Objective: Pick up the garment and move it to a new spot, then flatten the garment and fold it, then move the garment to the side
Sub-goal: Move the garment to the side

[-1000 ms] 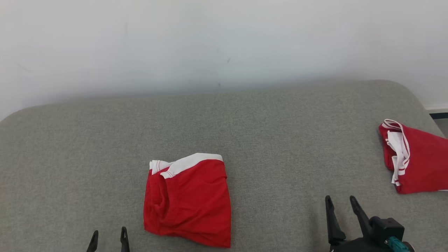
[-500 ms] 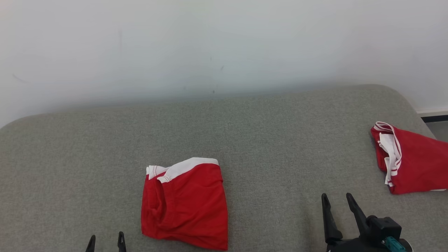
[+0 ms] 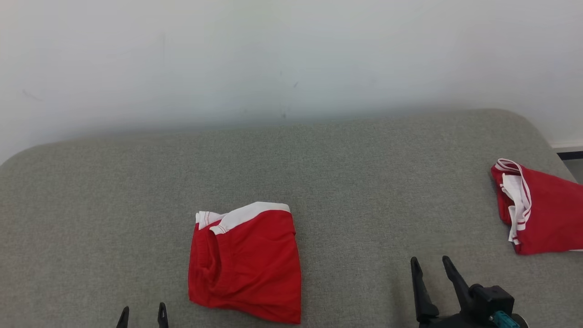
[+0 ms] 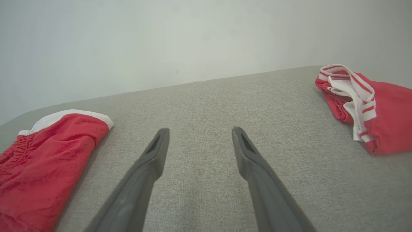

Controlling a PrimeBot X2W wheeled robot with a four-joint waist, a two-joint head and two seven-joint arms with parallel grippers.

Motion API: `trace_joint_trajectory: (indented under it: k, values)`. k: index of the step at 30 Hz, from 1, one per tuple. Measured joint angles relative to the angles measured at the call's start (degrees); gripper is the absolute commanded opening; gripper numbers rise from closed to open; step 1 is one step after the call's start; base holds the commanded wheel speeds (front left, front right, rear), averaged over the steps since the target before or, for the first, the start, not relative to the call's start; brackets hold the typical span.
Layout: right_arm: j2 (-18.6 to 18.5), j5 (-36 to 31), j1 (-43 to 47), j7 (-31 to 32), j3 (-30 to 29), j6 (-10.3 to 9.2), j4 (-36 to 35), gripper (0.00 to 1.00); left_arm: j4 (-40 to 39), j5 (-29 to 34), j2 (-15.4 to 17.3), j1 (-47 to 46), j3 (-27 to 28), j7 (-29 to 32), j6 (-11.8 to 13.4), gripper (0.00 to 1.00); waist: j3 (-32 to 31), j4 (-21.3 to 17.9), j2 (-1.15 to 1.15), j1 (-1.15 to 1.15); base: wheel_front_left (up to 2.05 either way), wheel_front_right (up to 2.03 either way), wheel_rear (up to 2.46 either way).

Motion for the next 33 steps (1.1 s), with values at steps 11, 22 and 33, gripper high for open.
trace_joint_trajectory:
  k: [11, 22, 33]
  values:
    - [0.03, 5.47, -3.74, 0.0, 9.44, 0.0, 6.99, 1.0, 0.74, -0.42, 0.0, -0.43, -3.45, 0.0, -0.49, 1.0, 1.35, 4.01, 0.0, 0.0, 0.0, 0.0, 0.0]
    - [0.07, 11.49, -14.24, 0.03, 17.83, 0.0, 18.57, 1.0, 1.07, 0.0, 0.01, -1.43, -4.61, 0.0, -0.77, 1.0, 3.34, 11.14, 0.0, 0.0, 0.0, 0.0, 0.0]
    - [0.03, 17.88, -20.25, 2.45, 24.04, 0.01, 29.62, 1.0, 0.94, -0.7, 0.01, -2.04, -4.52, 0.0, -0.42, 1.0, 6.16, 15.75, 0.0, 0.0, 0.0, 0.0, 0.0]
